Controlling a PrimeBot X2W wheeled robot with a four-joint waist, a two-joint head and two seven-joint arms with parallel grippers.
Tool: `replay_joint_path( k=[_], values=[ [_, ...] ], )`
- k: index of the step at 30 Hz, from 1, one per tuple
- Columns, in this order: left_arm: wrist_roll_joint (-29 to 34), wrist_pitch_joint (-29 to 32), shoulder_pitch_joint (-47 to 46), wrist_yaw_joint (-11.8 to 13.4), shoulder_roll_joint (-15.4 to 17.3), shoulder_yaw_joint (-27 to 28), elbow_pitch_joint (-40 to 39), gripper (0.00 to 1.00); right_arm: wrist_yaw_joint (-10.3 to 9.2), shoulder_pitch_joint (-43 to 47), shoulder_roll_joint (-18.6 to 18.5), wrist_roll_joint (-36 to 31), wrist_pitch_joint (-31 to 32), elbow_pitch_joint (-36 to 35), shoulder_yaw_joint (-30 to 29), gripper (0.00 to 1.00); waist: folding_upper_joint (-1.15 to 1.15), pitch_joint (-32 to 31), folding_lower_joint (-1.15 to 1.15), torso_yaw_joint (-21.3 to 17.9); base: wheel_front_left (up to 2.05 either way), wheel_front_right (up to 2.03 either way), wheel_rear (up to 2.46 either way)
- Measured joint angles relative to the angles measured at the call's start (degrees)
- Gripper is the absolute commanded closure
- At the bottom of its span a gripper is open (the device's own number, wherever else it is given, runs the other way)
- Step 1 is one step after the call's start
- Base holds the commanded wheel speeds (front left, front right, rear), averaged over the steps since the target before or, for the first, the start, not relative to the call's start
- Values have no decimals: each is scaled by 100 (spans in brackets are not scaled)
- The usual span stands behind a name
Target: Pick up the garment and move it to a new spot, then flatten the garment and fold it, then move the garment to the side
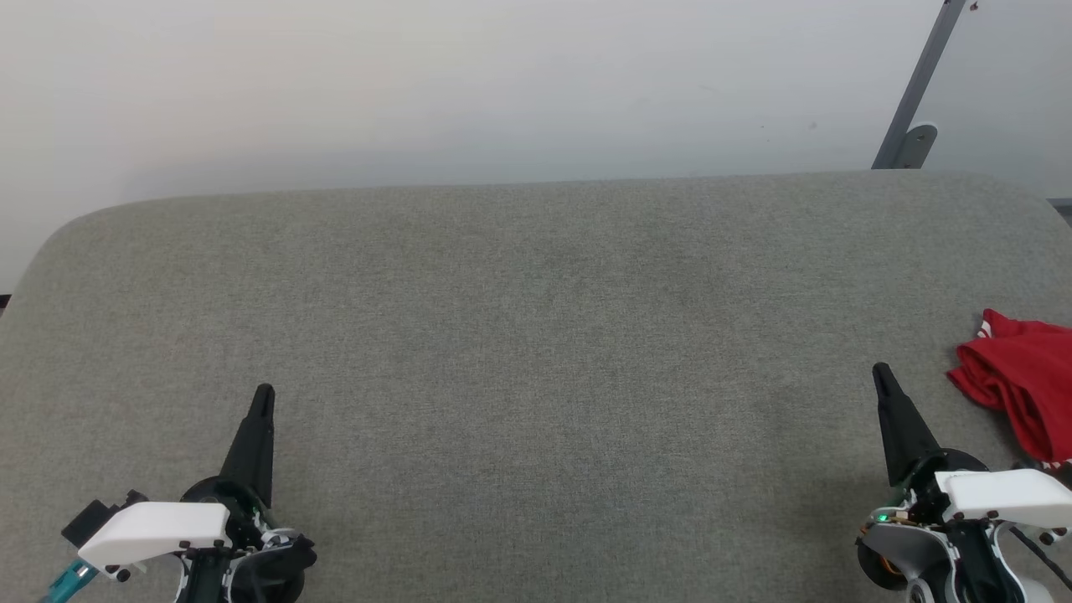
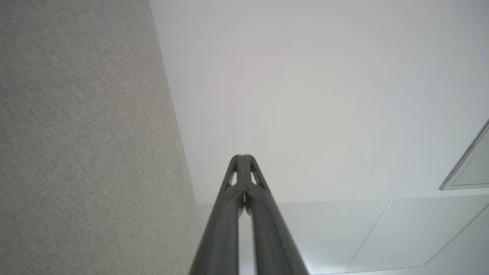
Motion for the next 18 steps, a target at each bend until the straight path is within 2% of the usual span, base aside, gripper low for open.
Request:
replay_joint_path(
  k=[18],
  values=[
    [11,3,0,0,-10,15,0,100,0,0,0,0,0,0,1,100,0,0,0,0,0,0,0]
  ],
)
